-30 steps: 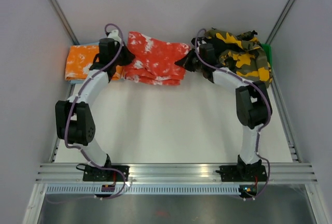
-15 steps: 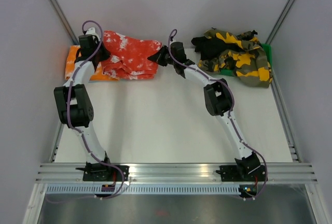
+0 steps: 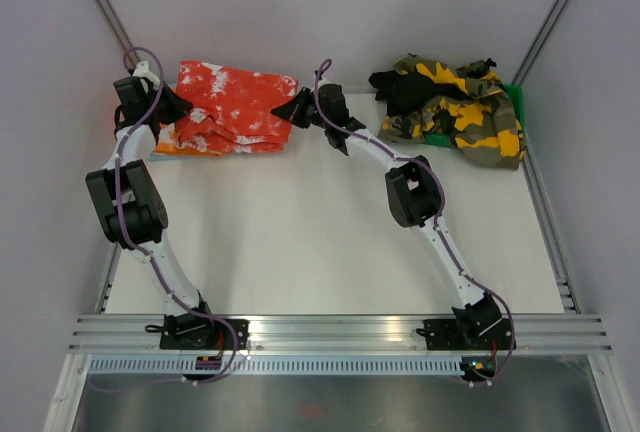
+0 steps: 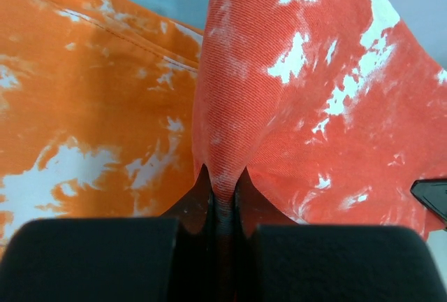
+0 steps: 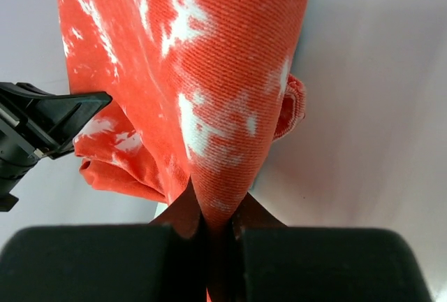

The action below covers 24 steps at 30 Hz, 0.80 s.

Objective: Fold and stack the trousers
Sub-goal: Neatly place the folded trousers to the corner

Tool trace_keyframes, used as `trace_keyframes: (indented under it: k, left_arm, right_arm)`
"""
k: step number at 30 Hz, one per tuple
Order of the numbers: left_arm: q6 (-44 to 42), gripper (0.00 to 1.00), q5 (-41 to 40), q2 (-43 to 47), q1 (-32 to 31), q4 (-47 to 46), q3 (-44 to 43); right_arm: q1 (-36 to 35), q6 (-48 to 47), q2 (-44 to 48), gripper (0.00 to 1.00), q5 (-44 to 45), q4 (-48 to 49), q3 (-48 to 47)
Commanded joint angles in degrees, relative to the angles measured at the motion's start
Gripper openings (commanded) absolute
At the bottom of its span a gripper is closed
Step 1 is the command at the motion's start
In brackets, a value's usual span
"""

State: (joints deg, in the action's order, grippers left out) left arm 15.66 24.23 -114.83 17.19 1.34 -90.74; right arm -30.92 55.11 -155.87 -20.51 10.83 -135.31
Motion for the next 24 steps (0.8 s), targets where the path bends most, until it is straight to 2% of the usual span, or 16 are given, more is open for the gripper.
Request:
trace_keyframes:
  k: [1,2,3,4,5,7,12,14,17,20,24]
  left_arm:
    - [1.91,0.02,0.28,-1.71,4.69,-11.01,-4.71]
    - [3.57,0.02,0.99,-2.41,6.35,-11.53,-4.8]
    - [4.28,0.02,1.34,-3.03,7.15,-12.41,-5.15]
    - [4.55,0.02,1.52,-4.43,7.76,-12.68,-5.5]
    - [4.55,0.02,1.44,-5.05,8.73,-12.94,-6.37]
    - [3.94,0.02,1.78,-6.11,9.35,-13.38,-7.34]
    - [2.35,0.02,3.19,-9.53,9.44,-12.25,-11.9]
    - [4.19,0.02,6.17,-10.5,9.53,-10.58,-14.1]
    - [5.0,0.02,9.86,-11.73,9.44,-7.6,-20.5]
    - [2.46,0.02,10.84,-13.23,9.53,0.29,-28.84]
    - [0.17,0.02,6.37,-11.92,9.61,4.1,-29.5]
  right_arm:
    - [0.42,0.25,-1.54,0.07,0.04,2.44,-3.03]
    - [0.33,0.61,-1.89,0.17,-0.31,2.79,-3.03]
    - [0.42,0.96,-2.15,0.35,-1.01,2.88,-3.12]
    - [0.42,0.96,-2.24,0.66,-1.8,2.36,-3.04]
    - [0.33,-0.6,-1.98,0.77,-2.59,1.22,-3.03]
    - [0.5,-3.42,-0.5,0.9,-4.88,-3.78,-2.25]
    - [0.86,-12.56,7.76,0.94,-4.63,-10.3,5.82]
    - [1.12,-14.15,11.72,0.94,-4.1,-10.56,10.57]
    - [1.03,-16.7,13.93,0.94,-2.61,-14.69,12.87]
    - [0.95,-16.44,14.02,0.93,-3.74,-13.82,15.5]
    - [-2.12,-17.22,13.76,0.9,-5.07,-9.88,15.78]
